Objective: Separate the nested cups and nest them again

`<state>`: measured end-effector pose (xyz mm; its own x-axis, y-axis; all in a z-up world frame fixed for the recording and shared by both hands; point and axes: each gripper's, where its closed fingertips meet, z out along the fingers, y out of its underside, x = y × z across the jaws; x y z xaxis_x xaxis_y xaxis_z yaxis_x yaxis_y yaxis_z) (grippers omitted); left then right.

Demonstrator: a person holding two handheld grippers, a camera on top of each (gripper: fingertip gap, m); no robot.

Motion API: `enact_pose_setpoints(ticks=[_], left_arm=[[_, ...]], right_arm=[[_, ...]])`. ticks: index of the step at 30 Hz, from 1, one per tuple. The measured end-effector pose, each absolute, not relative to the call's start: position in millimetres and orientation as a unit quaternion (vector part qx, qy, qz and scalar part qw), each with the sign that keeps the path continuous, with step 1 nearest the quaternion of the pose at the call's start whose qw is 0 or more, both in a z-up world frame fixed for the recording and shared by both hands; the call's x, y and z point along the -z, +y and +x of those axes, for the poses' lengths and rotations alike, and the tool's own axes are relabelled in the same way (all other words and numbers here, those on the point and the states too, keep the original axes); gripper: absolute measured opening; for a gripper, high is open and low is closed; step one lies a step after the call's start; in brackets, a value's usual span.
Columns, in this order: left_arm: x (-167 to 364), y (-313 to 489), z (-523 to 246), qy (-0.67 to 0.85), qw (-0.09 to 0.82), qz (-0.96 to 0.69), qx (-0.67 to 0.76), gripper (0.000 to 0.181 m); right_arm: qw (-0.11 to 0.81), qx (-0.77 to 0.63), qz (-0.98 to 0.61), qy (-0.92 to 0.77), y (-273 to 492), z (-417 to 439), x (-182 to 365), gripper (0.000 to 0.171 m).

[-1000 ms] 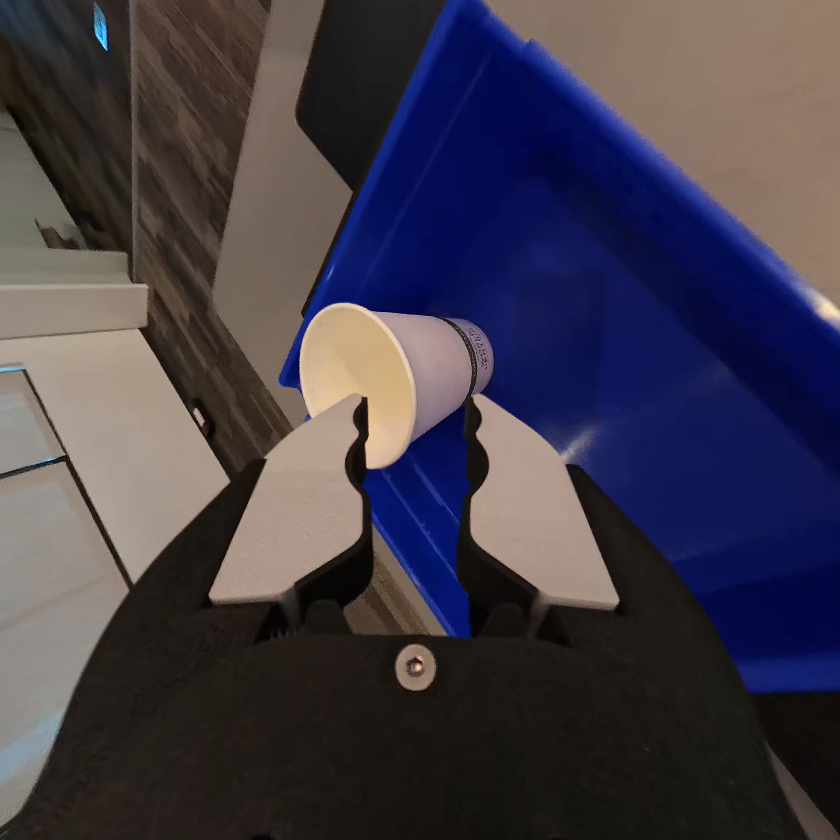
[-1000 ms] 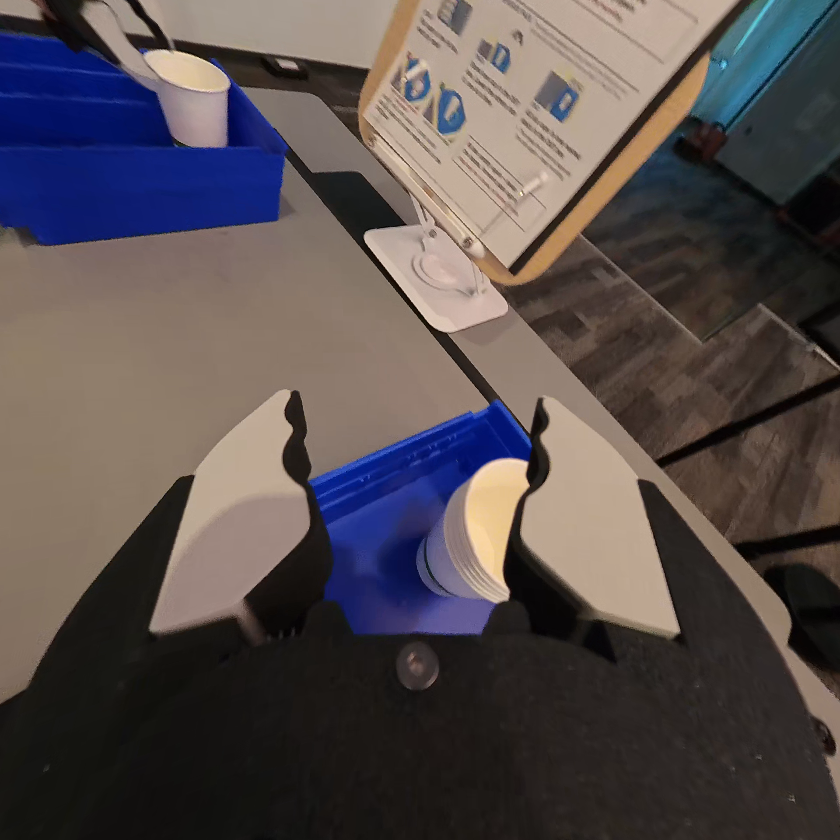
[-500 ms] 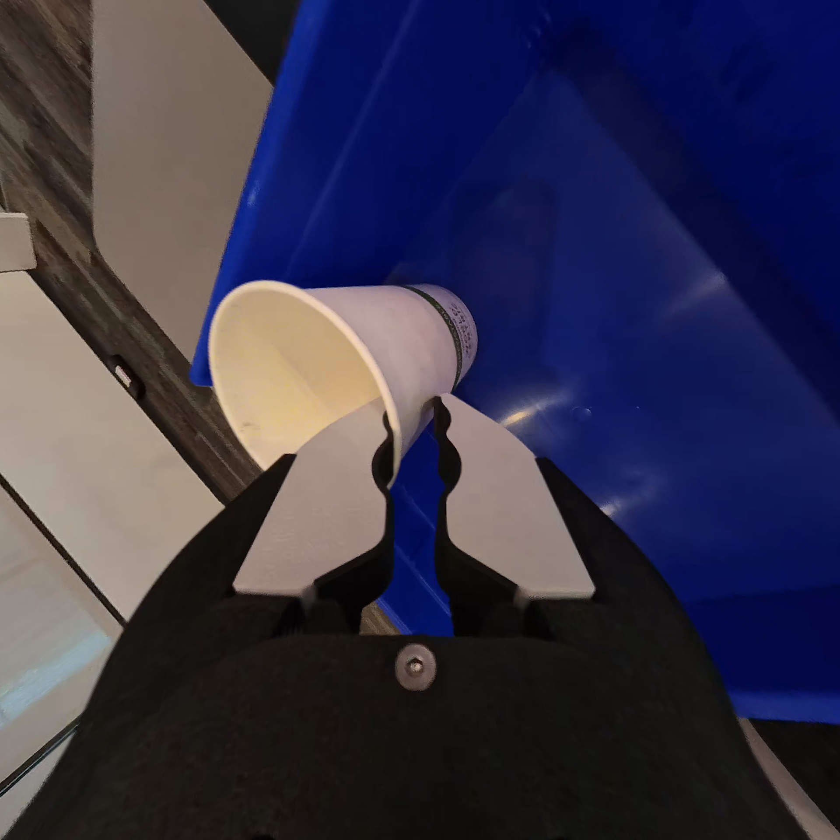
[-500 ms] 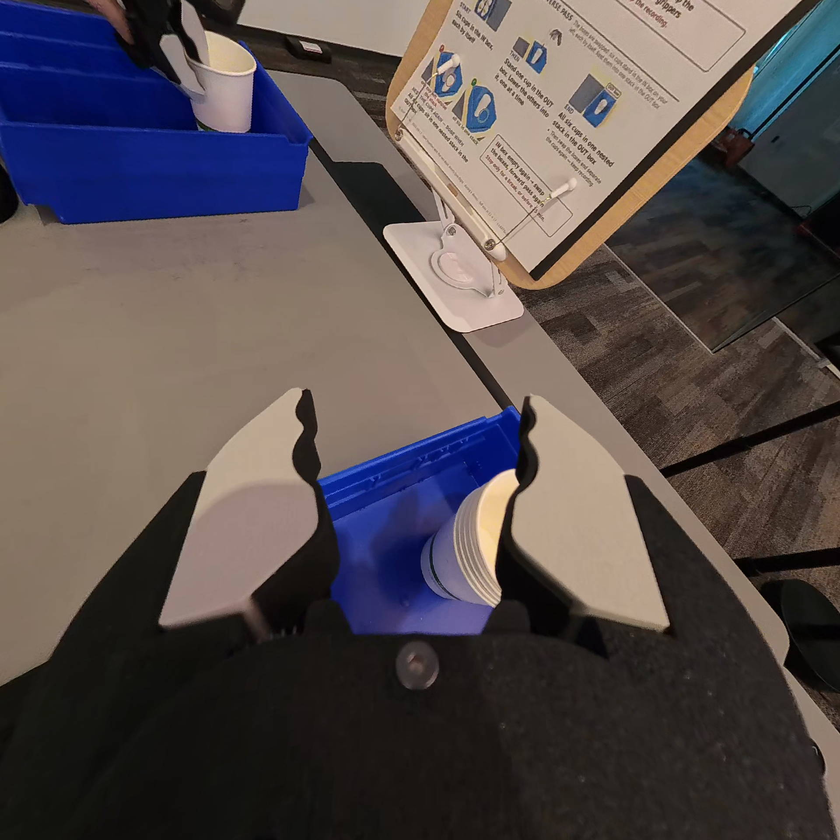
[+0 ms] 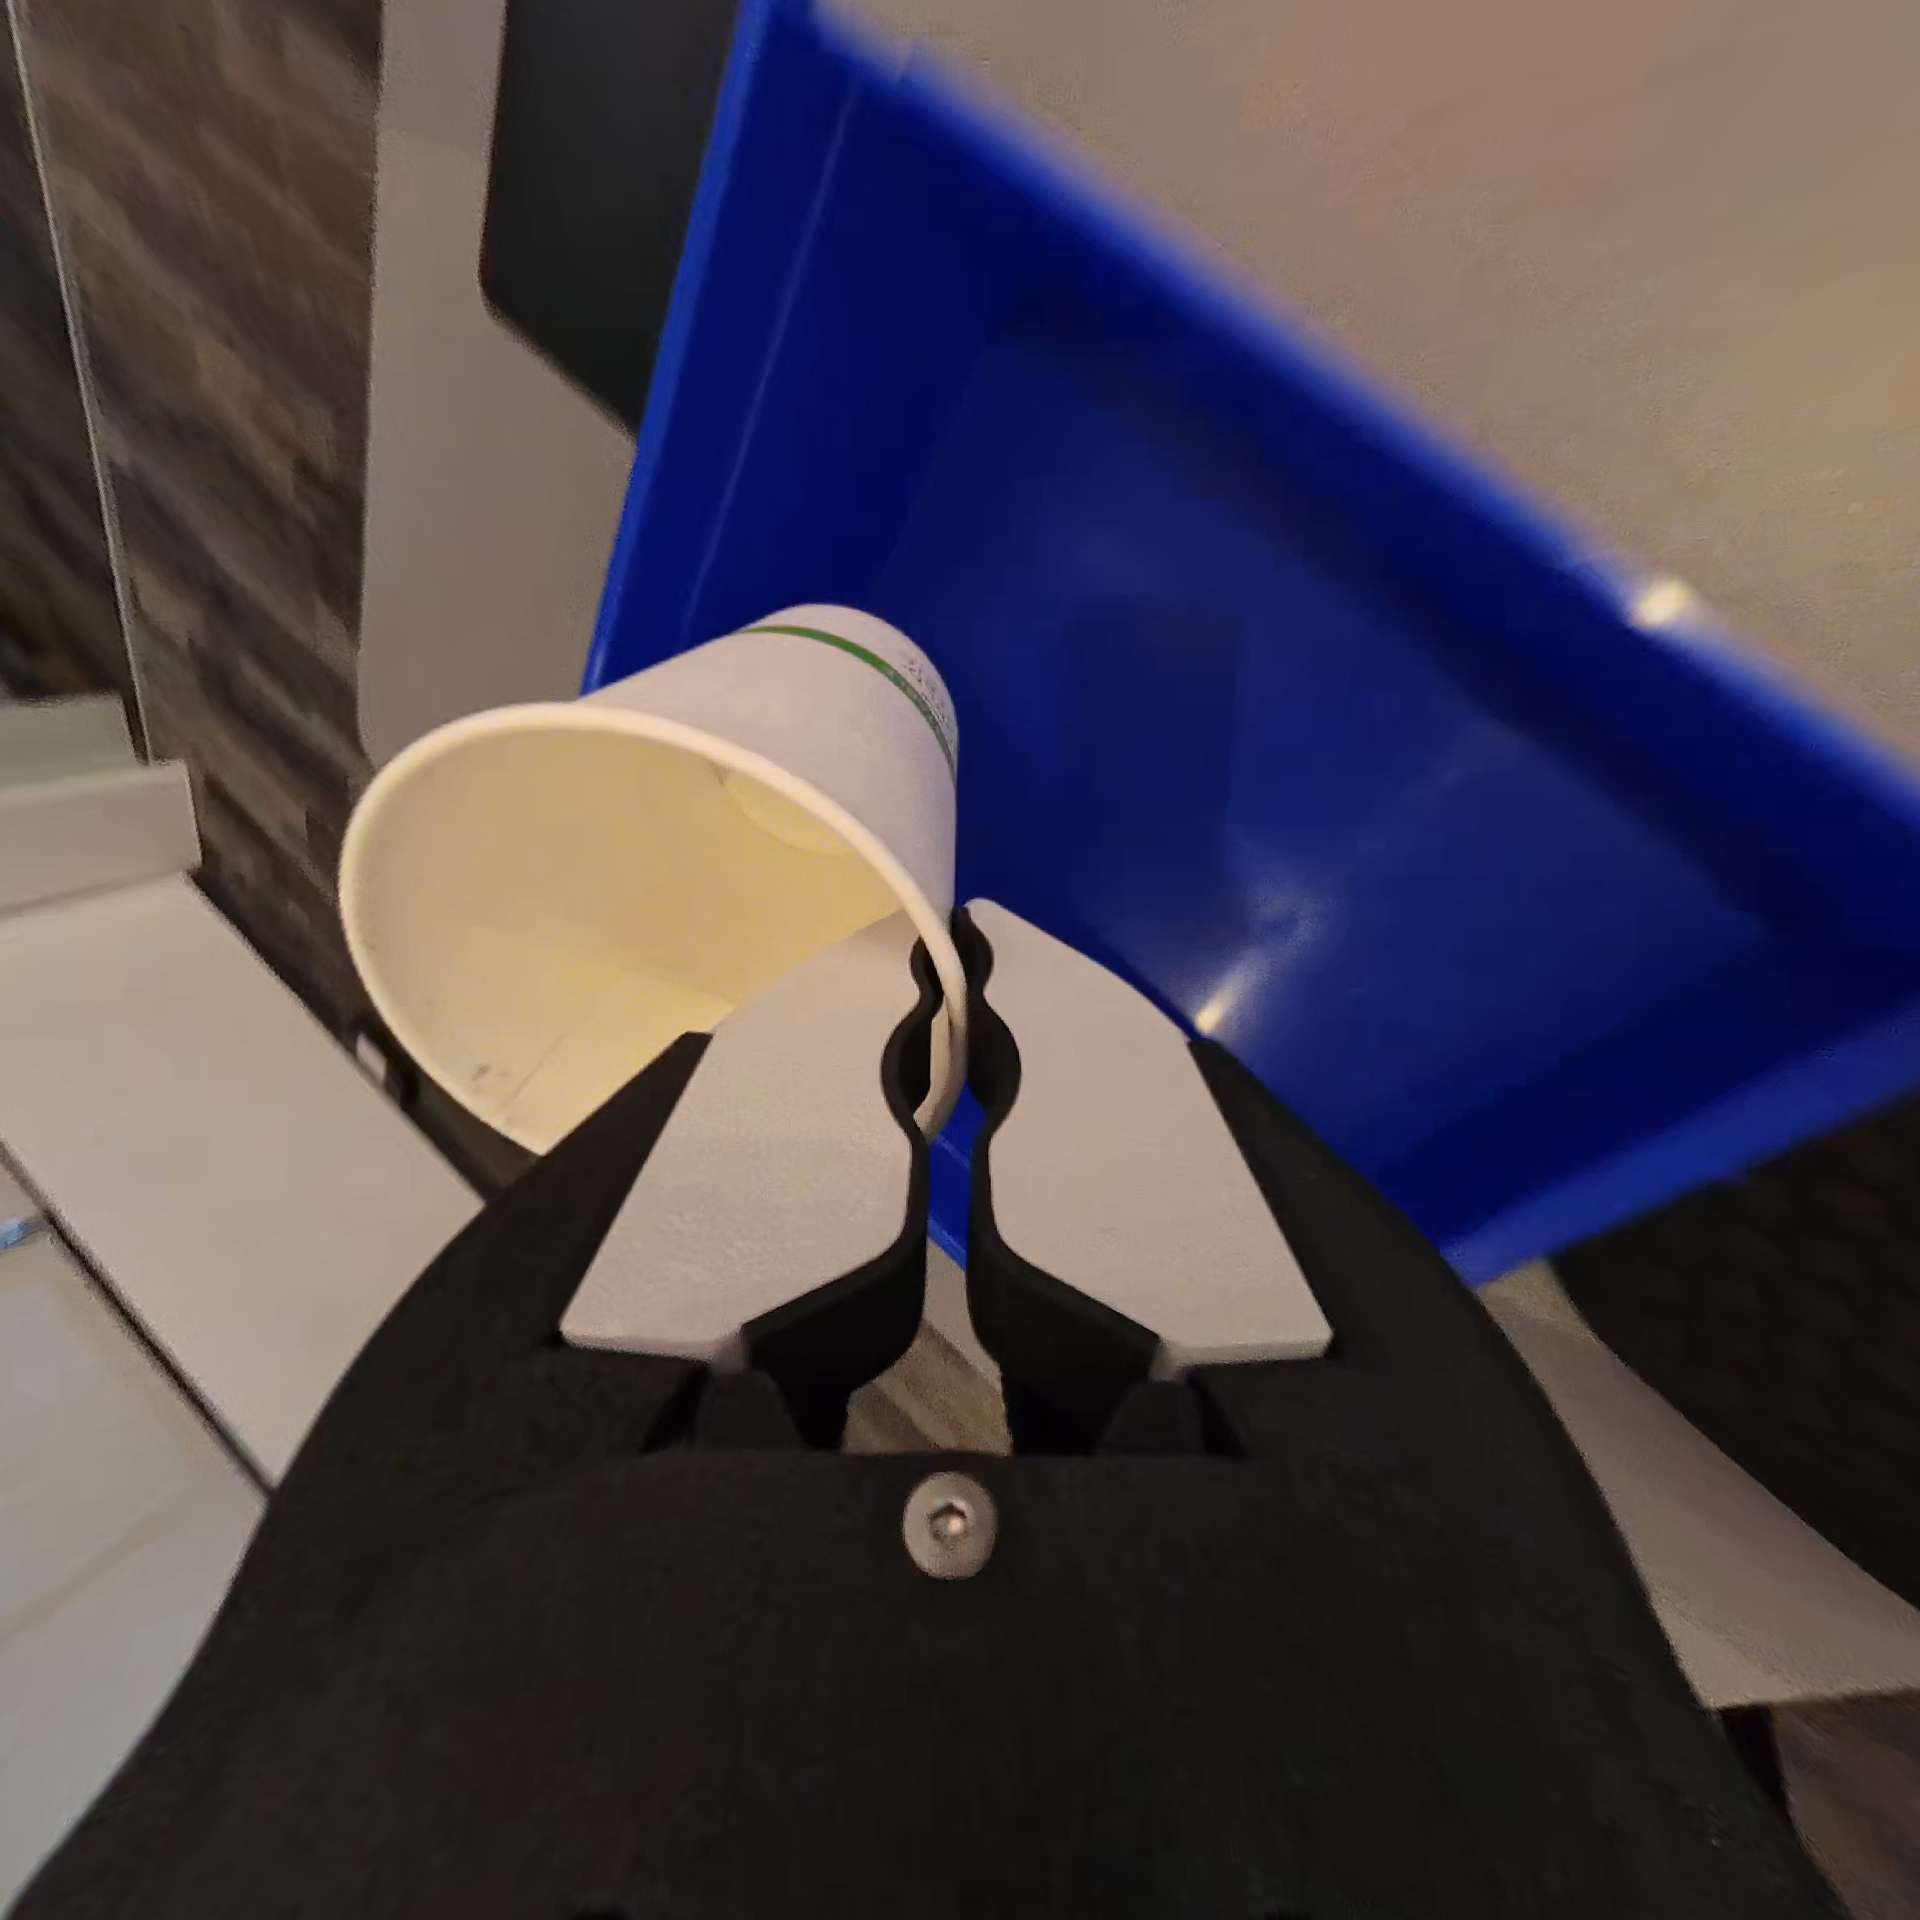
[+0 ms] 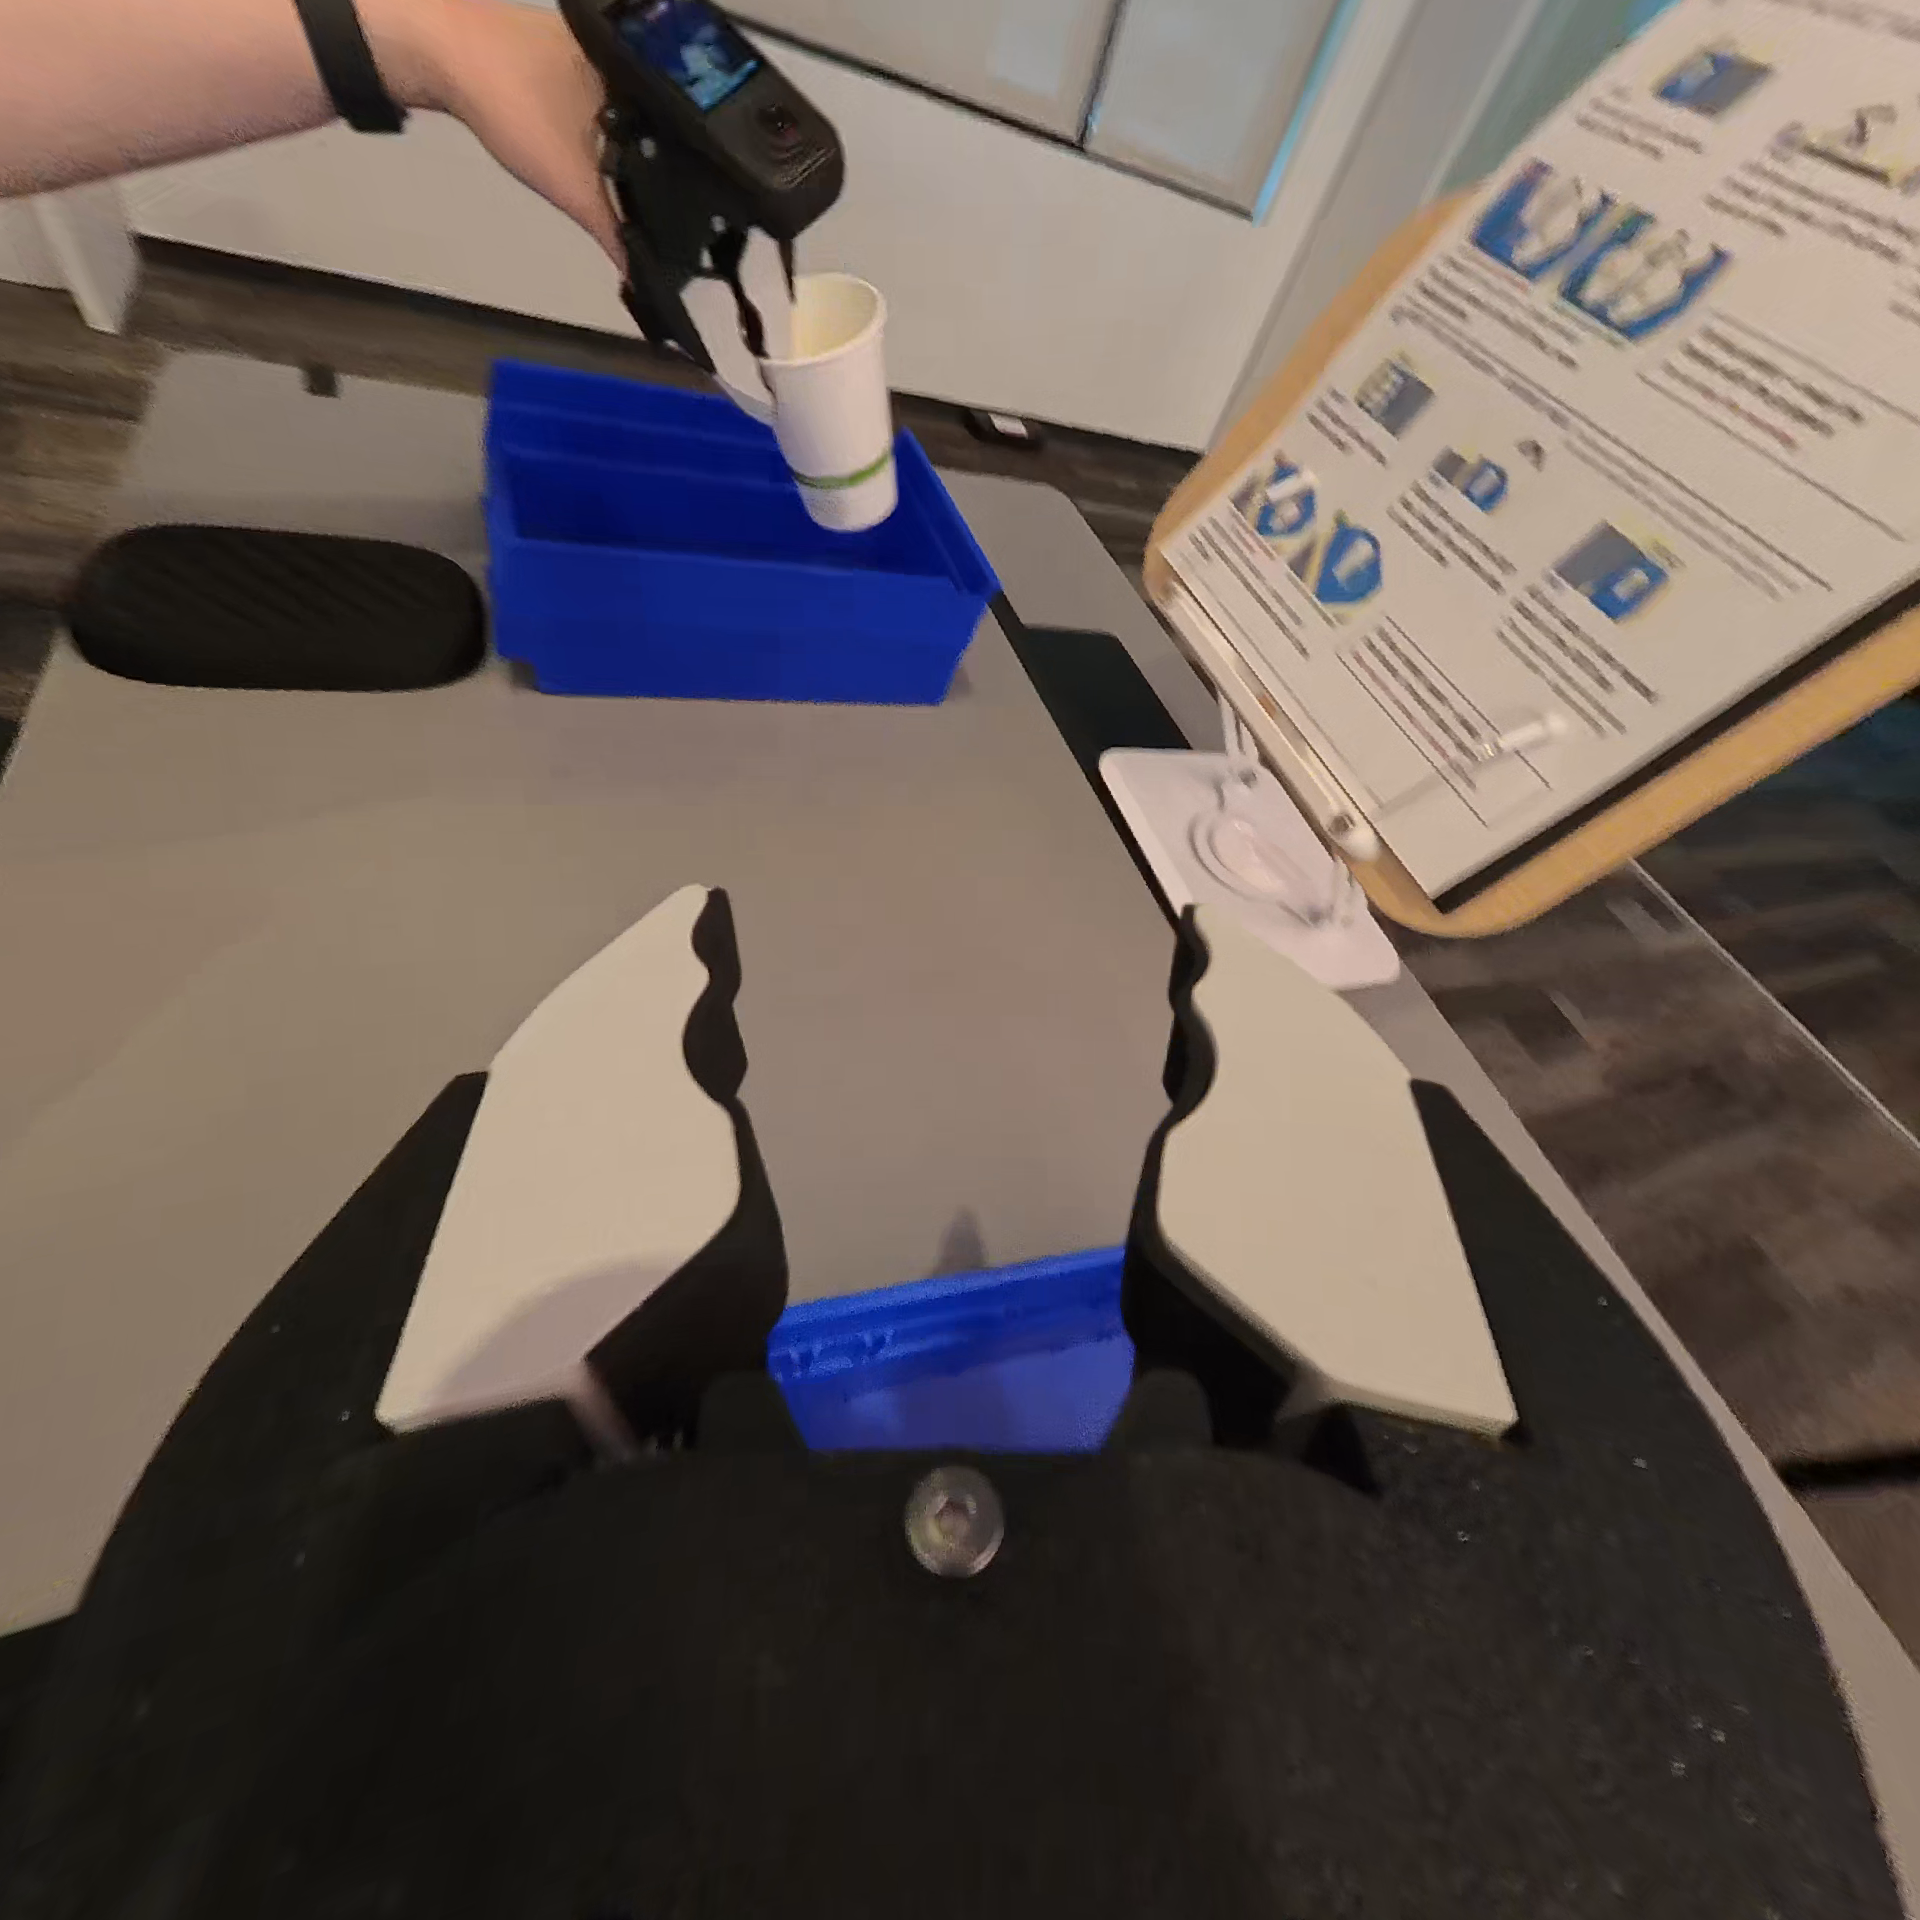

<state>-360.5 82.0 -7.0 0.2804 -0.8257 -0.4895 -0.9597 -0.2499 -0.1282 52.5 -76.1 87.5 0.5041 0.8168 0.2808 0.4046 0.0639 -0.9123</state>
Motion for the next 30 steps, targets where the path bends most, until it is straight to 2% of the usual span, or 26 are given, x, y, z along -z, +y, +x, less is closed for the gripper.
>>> enact_pose_setpoints(ticks=[5, 11, 16, 20, 23, 30], left_arm=[[-45.5, -9.9, -248.2, 0.709, 0.258, -0.655, -0.045, 0.001], [-49.3, -110.7, -154.6, 0.825, 0.26, -0.501, 0.005, 0.0], [-42.4, -139.0, -131.2, 0.853, 0.246, -0.459, 0.011, 0.0], [-39.7, -151.0, -123.8, 0.864, 0.237, -0.445, 0.024, 0.0], [-36.5, -156.8, -122.1, 0.872, 0.228, -0.433, 0.023, 0.0], [-31.2, -163.3, -122.1, 0.881, 0.215, -0.421, 0.011, 0.001]], right_arm=[[0.554, -0.235, -0.619, -0.505, -86.0, 7.9, -88.3, 0.077], [0.499, -0.293, -0.592, -0.562, -101.7, -63.7, -67.4, 0.081], [0.473, -0.314, -0.587, -0.577, -107.1, -87.2, -55.1, 0.085], [0.456, -0.373, -0.563, -0.58, -119.6, -96.4, -57.9, 0.083], [0.446, -0.381, -0.55, -0.595, -125.3, -98.7, -54.7, 0.075], [0.408, -0.397, -0.55, -0.611, -132.1, -103.4, -42.1, 0.077]])
